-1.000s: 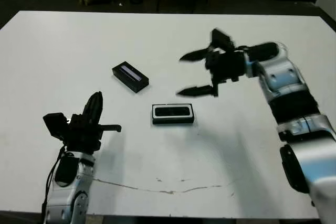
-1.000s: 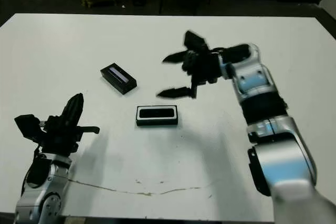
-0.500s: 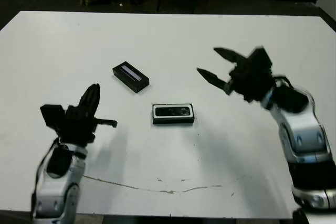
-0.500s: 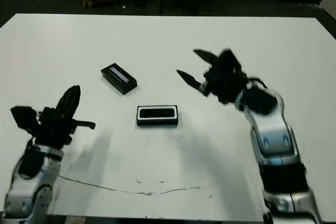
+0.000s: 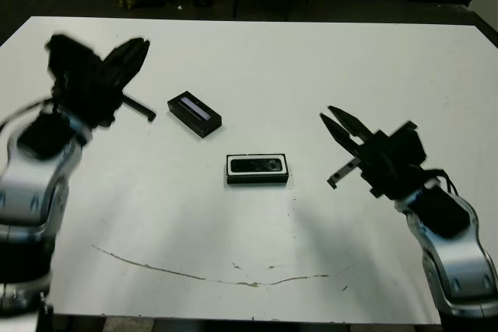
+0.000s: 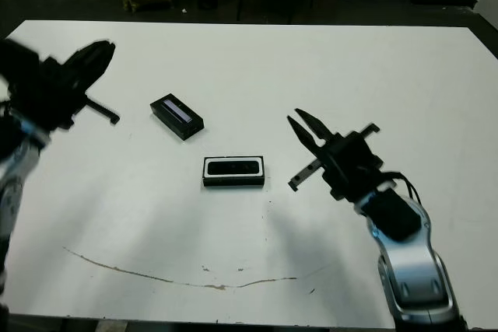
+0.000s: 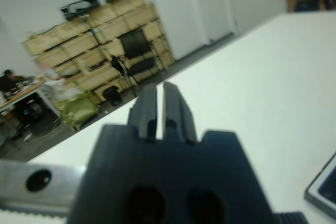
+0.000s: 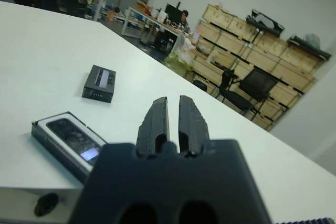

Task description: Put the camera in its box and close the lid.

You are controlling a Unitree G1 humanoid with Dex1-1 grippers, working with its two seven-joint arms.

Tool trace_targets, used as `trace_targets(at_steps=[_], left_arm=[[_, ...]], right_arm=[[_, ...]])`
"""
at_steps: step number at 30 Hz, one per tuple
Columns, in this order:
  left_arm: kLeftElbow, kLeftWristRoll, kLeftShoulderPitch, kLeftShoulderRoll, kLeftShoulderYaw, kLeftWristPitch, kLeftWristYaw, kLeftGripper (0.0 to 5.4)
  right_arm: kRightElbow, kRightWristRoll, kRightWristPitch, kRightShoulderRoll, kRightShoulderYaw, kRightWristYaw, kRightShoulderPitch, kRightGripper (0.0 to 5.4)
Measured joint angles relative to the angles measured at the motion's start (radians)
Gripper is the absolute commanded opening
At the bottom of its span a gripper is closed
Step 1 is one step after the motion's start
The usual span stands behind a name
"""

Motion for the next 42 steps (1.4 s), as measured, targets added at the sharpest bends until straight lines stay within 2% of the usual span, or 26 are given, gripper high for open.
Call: trace_targets(at_steps=[3, 6, 15, 18, 22, 28, 42], left_arm=[[0.182, 0.063, -0.157, 0.027, -0.084, -0.006, -0.095, 0.00], [0.389, 0.147, -0.314, 0.021, -0.150, -0.063, -0.123, 0.00], [1.011, 0.404, -0.626, -0.087, -0.333, -0.399, -0.119, 0.00], [1.154, 0.492, -0.689, -0.125, -0.388, -0.472, -0.076, 0.00], [1.246, 0.595, -0.718, -0.165, -0.447, -0.529, 0.008, 0.00], [1.294, 0.713, -0.718, -0.186, -0.536, -0.634, 0.061, 0.00], [1.347, 0.772, -0.710, -0.238, -0.565, -0.651, 0.064, 0.00]], right_arm=[[-0.020, 0.016, 0.020, 0.004, -0.007, -0.016, 0.038, 0.01], [-0.043, 0.043, 0.066, 0.013, -0.011, -0.032, 0.064, 0.01], [-0.056, 0.083, 0.096, 0.024, -0.020, -0.052, 0.079, 0.01], [-0.053, 0.092, 0.093, 0.027, -0.021, -0.055, 0.082, 0.01], [-0.033, 0.101, 0.059, 0.039, -0.021, -0.055, 0.087, 0.01], [-0.007, 0.106, 0.018, 0.045, -0.021, -0.055, 0.106, 0.01], [0.056, 0.131, -0.073, 0.057, -0.017, -0.045, 0.124, 0.01]])
